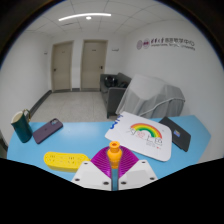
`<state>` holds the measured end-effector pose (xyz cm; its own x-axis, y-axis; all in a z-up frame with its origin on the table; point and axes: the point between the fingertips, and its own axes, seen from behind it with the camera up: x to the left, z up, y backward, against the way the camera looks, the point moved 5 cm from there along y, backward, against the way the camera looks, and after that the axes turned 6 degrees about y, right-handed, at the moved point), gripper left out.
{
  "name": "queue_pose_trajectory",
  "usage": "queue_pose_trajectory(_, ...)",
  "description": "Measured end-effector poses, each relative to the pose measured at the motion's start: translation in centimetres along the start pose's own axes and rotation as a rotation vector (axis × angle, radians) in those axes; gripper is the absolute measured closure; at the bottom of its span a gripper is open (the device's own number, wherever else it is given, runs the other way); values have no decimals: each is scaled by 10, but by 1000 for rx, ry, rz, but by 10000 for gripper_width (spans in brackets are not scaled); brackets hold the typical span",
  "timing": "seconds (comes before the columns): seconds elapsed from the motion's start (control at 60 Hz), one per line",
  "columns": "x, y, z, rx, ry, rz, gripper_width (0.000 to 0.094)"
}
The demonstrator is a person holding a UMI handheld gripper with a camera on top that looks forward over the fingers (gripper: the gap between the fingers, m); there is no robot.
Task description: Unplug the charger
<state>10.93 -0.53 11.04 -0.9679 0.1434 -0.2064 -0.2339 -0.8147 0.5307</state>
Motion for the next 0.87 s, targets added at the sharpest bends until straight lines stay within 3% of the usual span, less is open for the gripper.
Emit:
queue_pose_trajectory(0.133, -10, -21, -53, 134, 27, 34, 872)
queue_pose_trajectory(0.333, 1, -40, -82, 203, 67, 120, 727)
queue_pose_trajectory(0.383, 1, -43, -79, 186, 56, 130, 696)
queue_pose_trajectory(0.433, -1, -42, -77, 176, 42, 137, 606)
queue_pose_trajectory(0.483, -3, -39, -76, 176, 26, 149, 440)
queue_pose_trajectory(0.5, -4, -37, -75, 170, 21, 156, 331)
queue_pose_trajectory(0.567, -10, -26, -69, 139, -3, 182, 177)
queue_pose_trajectory(0.867, -73, 72, -65, 45, -53, 255, 87)
